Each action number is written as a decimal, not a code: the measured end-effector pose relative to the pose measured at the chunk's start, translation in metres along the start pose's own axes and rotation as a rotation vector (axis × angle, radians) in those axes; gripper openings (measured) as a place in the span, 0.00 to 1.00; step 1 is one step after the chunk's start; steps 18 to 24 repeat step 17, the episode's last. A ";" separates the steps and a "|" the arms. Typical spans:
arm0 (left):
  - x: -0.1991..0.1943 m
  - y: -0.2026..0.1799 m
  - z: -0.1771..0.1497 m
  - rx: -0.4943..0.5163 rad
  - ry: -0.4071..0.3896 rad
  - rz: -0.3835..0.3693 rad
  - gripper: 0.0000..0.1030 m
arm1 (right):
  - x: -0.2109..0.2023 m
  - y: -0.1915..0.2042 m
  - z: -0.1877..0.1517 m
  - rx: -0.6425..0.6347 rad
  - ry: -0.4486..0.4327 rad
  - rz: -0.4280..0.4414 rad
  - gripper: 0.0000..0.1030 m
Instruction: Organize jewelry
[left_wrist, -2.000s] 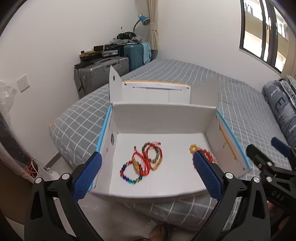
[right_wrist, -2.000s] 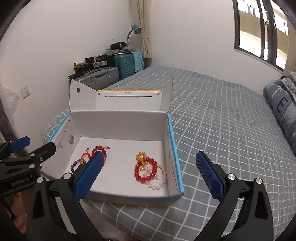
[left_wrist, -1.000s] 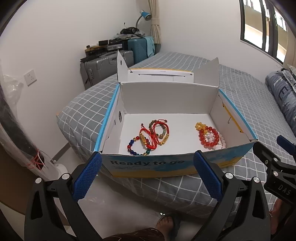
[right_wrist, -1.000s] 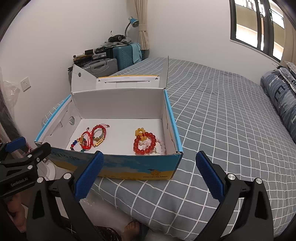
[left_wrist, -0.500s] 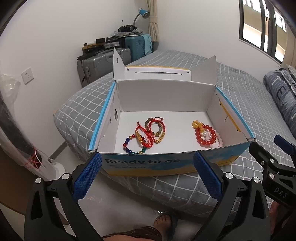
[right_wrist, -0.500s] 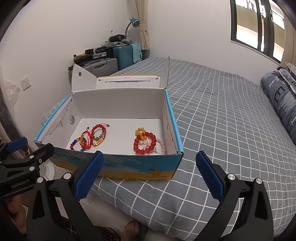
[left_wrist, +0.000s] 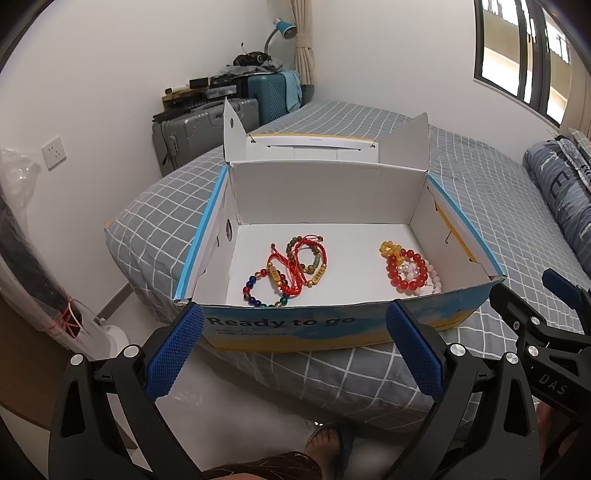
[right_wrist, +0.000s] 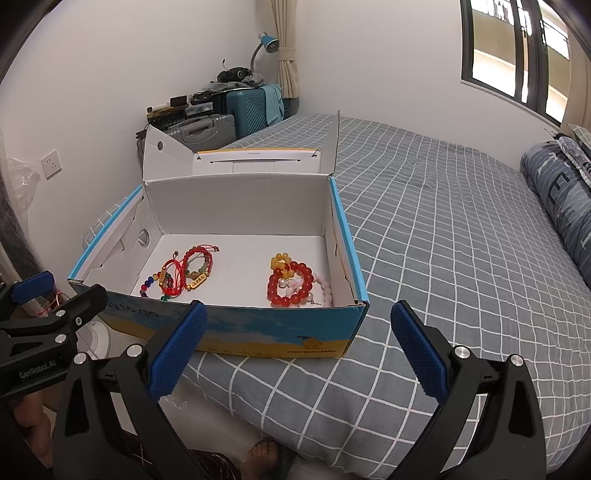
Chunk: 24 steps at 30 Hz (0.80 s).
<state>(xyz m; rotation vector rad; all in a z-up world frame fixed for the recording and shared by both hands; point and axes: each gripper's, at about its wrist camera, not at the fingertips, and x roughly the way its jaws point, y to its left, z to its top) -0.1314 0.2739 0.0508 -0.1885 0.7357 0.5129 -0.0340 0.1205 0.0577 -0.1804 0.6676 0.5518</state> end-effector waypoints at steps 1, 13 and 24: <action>0.000 0.000 0.000 0.001 0.001 0.001 0.94 | 0.000 0.000 0.000 0.000 0.000 0.000 0.93; 0.001 0.000 0.001 0.008 0.006 -0.009 0.94 | 0.001 0.000 -0.001 -0.001 0.001 0.002 0.93; 0.002 -0.001 0.001 0.007 0.008 -0.005 0.94 | 0.001 0.000 -0.001 -0.001 0.002 0.001 0.93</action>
